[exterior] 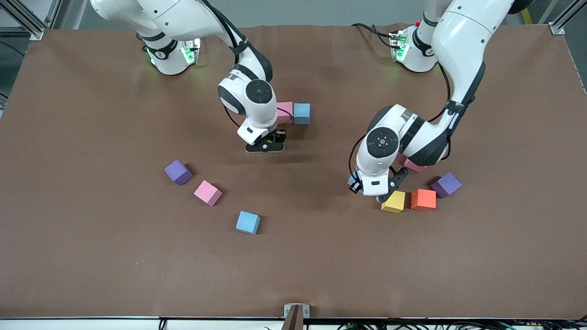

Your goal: Arrange 11 blocks into digit 3

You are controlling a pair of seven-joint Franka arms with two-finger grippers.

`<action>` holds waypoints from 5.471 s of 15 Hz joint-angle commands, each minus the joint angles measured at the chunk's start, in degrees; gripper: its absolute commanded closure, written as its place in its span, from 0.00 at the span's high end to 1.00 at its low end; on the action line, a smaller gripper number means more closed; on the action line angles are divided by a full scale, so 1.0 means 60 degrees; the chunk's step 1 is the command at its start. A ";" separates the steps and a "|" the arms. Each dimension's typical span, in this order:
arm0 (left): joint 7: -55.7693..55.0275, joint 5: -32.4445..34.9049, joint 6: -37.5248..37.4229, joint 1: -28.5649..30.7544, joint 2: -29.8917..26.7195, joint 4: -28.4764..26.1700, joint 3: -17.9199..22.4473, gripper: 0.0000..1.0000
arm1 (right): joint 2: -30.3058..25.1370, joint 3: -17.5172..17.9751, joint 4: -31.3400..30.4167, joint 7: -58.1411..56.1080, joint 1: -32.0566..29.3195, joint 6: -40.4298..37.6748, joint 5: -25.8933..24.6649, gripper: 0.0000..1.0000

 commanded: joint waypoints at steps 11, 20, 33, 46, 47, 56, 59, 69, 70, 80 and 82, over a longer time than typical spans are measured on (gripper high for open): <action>0.0257 -0.0244 -0.0202 0.0076 -0.0006 0.0102 -0.0045 0.45 | 0.0111 -0.0016 0.0194 0.0162 0.0161 -0.0111 -0.0097 0.09; 0.0316 -0.0302 -0.0202 0.0076 -0.0020 0.0102 -0.0045 0.45 | 0.0111 -0.0030 0.0179 0.0030 0.0058 -0.0140 -0.0112 0.09; 0.0301 -0.0303 -0.0202 0.0061 -0.0064 0.0102 -0.0045 0.45 | 0.0125 -0.0045 0.0252 0.0045 0.0029 -0.0286 -0.0112 0.94; 0.0272 -0.0303 -0.0202 0.0047 -0.0035 0.0131 -0.0045 0.45 | -0.0751 0.0014 0.0853 -0.0570 -0.0790 -0.1750 0.0603 1.00; 0.0229 -0.0303 -0.0202 0.0032 -0.0035 0.0131 -0.0045 0.45 | -0.1015 -0.0059 0.0853 -0.0484 -0.0864 -0.2157 0.0751 1.00; -0.1832 -0.0538 -0.0202 -0.0830 -0.0006 0.0073 -0.0060 0.45 | -0.1282 -0.0352 0.1160 -0.0001 -0.3148 -0.2660 0.0650 1.00; -0.3733 -0.0508 -0.0099 -0.1445 0.0009 0.0072 -0.0060 0.45 | -0.0844 -0.0352 0.1452 0.0264 -0.3588 -0.2558 0.0709 1.00; -1.0476 -0.0494 0.1349 -0.3013 0.0638 0.0146 -0.0031 0.45 | 0.0784 -0.0543 0.1571 0.0528 -0.3868 -0.0302 0.0606 1.00; -1.0712 -0.0479 0.1453 -0.3131 0.0784 0.0146 -0.0002 0.44 | 0.0784 -0.0557 0.1542 0.0528 -0.3868 -0.0316 0.0592 0.98; -1.1416 -0.0508 0.1702 -0.4274 0.1269 0.0204 0.0101 0.45 | 0.0799 -0.0543 0.1512 0.0397 -0.3605 -0.0360 0.0562 0.04; -1.1534 -0.0479 0.1688 -0.4377 0.1546 0.0598 0.0130 0.45 | 0.0799 -0.0514 0.1527 0.0105 -0.3225 -0.0272 0.0577 0.04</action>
